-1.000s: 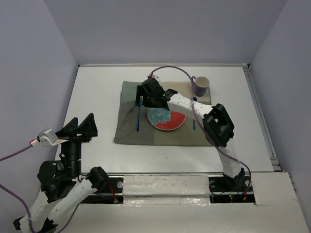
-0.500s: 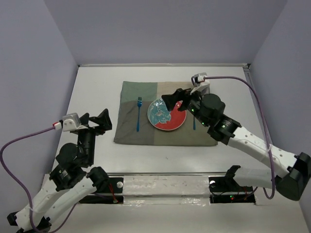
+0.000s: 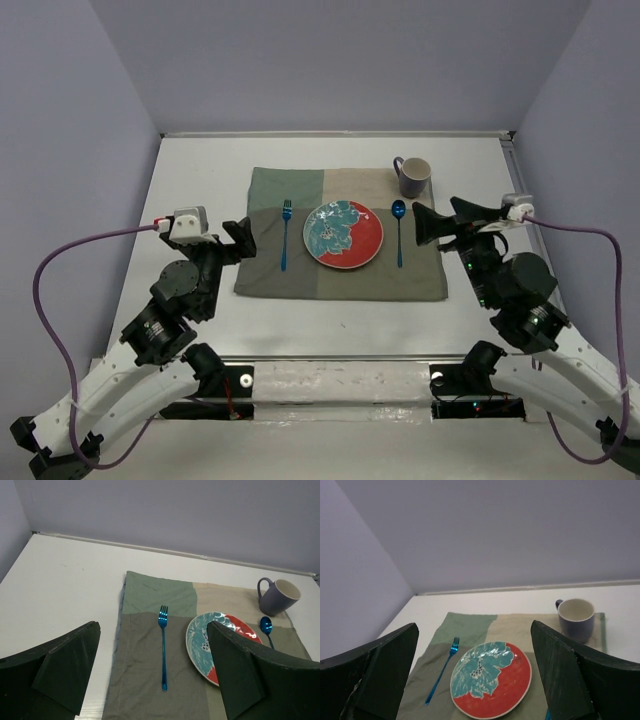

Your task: Set the dinner table for one person

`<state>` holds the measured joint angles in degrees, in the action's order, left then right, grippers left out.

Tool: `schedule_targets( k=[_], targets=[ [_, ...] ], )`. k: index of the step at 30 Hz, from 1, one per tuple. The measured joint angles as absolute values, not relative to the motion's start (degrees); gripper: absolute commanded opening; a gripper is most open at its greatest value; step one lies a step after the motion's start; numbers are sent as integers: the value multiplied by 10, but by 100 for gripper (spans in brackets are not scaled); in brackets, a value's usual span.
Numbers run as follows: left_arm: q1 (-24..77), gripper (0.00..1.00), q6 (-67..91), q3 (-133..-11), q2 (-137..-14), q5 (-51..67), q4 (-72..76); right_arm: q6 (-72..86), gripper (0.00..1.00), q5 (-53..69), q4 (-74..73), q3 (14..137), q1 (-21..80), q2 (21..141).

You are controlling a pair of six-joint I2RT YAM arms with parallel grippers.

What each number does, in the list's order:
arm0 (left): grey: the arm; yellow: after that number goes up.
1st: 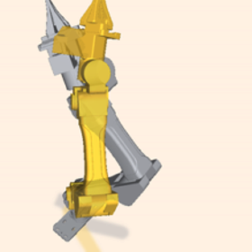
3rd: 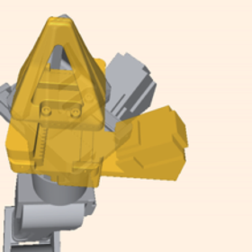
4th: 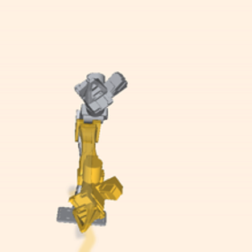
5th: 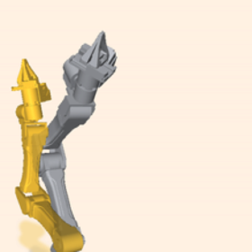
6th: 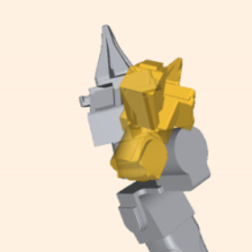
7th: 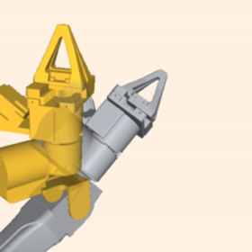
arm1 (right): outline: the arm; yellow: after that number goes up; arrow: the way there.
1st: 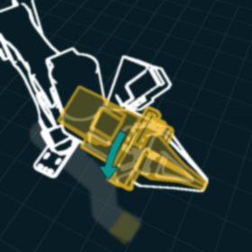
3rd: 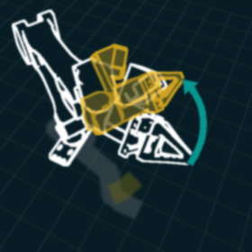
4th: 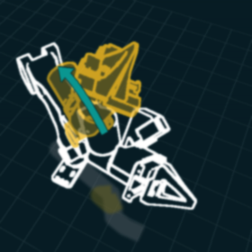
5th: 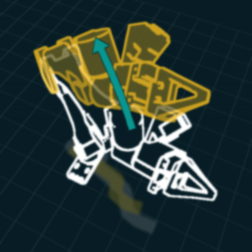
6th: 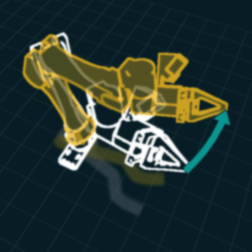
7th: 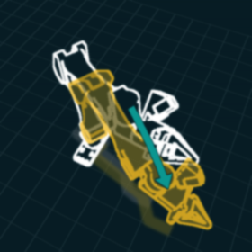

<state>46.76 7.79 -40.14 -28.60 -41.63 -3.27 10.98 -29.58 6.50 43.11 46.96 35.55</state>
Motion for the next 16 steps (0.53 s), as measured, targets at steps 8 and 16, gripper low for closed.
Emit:
schedule_targets(
  k=[8, 16],
  targets=[
    [467, 99, 75, -434, -303, -400, 5, 75, 100, -345, 64, 423, 470, 285],
    [468, 99, 68, -439, -306, -390, 10, 68, 100, -358, 46, 423, 470, 287]
  ],
)
